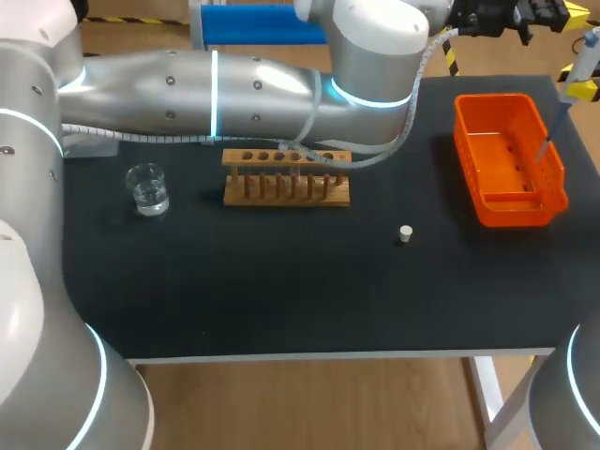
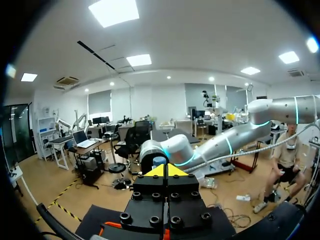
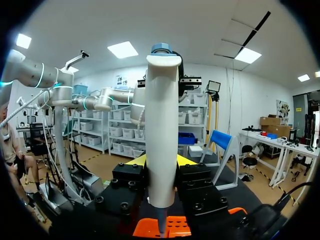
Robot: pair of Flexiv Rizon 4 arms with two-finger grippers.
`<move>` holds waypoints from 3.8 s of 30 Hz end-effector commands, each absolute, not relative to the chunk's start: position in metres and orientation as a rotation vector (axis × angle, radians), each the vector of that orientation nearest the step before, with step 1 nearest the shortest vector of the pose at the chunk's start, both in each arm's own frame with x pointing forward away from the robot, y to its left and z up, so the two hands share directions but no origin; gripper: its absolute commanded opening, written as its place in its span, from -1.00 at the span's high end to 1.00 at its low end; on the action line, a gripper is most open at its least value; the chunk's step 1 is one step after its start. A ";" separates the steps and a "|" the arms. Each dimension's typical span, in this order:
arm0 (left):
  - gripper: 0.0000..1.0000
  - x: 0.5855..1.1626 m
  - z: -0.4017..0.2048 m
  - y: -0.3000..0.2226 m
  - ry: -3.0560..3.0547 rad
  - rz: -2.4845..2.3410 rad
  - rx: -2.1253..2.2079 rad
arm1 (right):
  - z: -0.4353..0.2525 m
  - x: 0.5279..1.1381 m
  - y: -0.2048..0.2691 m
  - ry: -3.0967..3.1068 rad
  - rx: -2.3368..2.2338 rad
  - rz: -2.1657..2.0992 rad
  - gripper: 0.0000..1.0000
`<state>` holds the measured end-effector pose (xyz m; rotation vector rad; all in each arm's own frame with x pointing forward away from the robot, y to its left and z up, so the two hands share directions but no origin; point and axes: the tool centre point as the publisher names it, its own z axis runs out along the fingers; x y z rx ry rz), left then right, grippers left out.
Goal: Invert the test tube, pick up the pipette, mount the tip to pipette, aspirate from beaker and dispense into the tube, eject the tip, return the pipette, and cap with the stopper.
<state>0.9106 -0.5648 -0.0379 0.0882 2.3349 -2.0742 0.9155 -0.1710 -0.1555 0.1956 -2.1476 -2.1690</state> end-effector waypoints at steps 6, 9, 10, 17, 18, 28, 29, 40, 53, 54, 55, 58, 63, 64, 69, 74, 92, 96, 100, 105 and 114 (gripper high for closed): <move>1.00 0.912 -0.045 -0.579 2.299 -2.116 0.088 | -0.155 0.916 -0.171 -2.150 0.197 -2.166 1.00; 1.00 0.912 -0.046 -0.581 2.304 -2.110 0.084 | -0.155 0.916 -0.171 -2.150 0.197 -2.166 1.00; 1.00 0.913 -0.047 -0.581 2.305 -2.110 0.081 | -0.155 0.916 -0.171 -2.150 0.197 -2.166 1.00; 1.00 0.915 -0.048 -0.585 2.316 -2.110 0.073 | -0.155 0.916 -0.171 -2.150 0.197 -2.166 1.00; 1.00 0.915 -0.049 -0.585 2.318 -2.110 0.070 | -0.155 0.916 -0.171 -2.150 0.197 -2.166 1.00; 1.00 0.918 -0.053 -0.587 2.331 -2.105 0.052 | -0.155 0.916 -0.171 -2.150 0.197 -2.166 1.00; 1.00 0.919 -0.053 -0.588 2.332 -2.105 0.051 | -0.155 0.916 -0.171 -2.150 0.197 -2.166 1.00; 1.00 0.922 -0.060 -0.589 2.343 -2.103 0.041 | -0.155 0.916 -0.171 -2.150 0.197 -2.166 1.00; 1.00 0.922 -0.066 -0.587 2.354 -2.090 0.027 | -0.155 0.916 -0.171 -2.150 0.197 -2.166 1.00; 1.00 0.921 -0.066 -0.587 2.354 -2.088 0.028 | -0.155 0.916 -0.171 -2.150 0.197 -2.166 1.00; 1.00 0.921 -0.067 -0.587 2.354 -2.088 0.029 | -0.155 0.916 -0.171 -2.150 0.197 -2.166 1.00; 1.00 0.920 -0.068 -0.587 2.350 -2.081 0.038 | -0.155 0.916 -0.171 -2.150 0.197 -2.166 1.00; 1.00 0.919 -0.071 -0.586 2.335 -2.076 0.064 | -0.155 0.916 -0.171 -2.150 0.197 -2.166 1.00; 1.00 0.919 -0.072 -0.586 2.335 -2.075 0.065 | -0.155 0.916 -0.171 -2.150 0.197 -2.166 1.00; 1.00 0.918 -0.076 -0.587 2.339 -2.073 0.065 | -0.155 0.916 -0.171 -2.150 0.197 -2.166 1.00; 1.00 0.919 -0.080 -0.588 2.345 -2.072 0.056 | -0.155 0.916 -0.171 -2.150 0.197 -2.166 1.00; 1.00 0.920 -0.096 -0.590 2.363 -2.065 0.034 | -0.155 0.916 -0.171 -2.150 0.197 -2.166 1.00; 1.00 0.921 -0.091 -0.588 2.351 -2.070 0.033 | -0.155 0.916 -0.171 -2.150 0.197 -2.166 1.00; 1.00 0.921 -0.079 -0.582 2.327 -2.072 0.021 | -0.155 0.916 -0.171 -2.150 0.197 -2.166 1.00; 0.93 0.922 -0.056 -0.571 2.299 -2.061 0.009 | -0.155 0.916 -0.171 -2.150 0.197 -2.166 1.00; -1.00 0.928 -0.029 -0.546 2.340 -2.037 0.113 | -0.155 0.916 -0.171 -2.150 0.197 -2.166 1.00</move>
